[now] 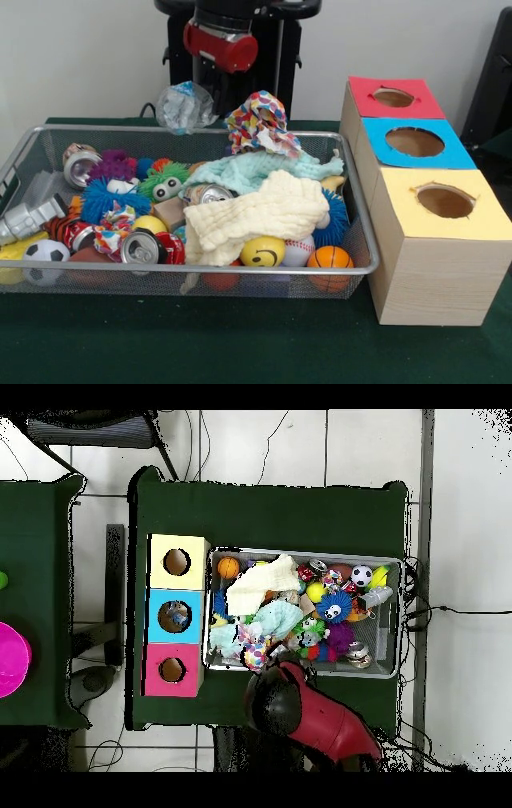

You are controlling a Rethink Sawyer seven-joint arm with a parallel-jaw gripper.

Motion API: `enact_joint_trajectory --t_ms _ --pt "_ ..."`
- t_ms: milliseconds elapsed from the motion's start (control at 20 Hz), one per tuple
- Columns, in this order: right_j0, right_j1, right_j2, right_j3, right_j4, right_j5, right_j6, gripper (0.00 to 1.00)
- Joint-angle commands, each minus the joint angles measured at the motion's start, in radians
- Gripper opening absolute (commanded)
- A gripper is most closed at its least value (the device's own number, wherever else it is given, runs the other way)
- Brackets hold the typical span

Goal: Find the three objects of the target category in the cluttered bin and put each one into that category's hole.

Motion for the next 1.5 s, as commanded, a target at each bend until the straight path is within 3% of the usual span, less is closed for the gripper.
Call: enact_joint_trajectory --t_ms 50,200,600,800,1050,1250,1500 --pt "0.015 -0.063 0.088 0.025 0.038 0.051 0.169 0.0" --pt "0.029 -0.083 0.111 0.052 0.063 0.055 0.2 0.0" --pt "-0.004 -0.141 0.255 0.139 0.149 0.037 0.277 0.0" --pt "-0.051 -0.18 0.357 0.185 0.202 0.057 0.286 0.0" --pt "-0.061 -0.213 0.426 0.203 0.276 0.131 0.276 0.0" --pt "-0.11 -0.19 0.515 0.226 0.324 0.141 0.262 0.0" --pt "-0.221 -0.071 0.635 0.255 0.342 0.11 0.232 0.0"
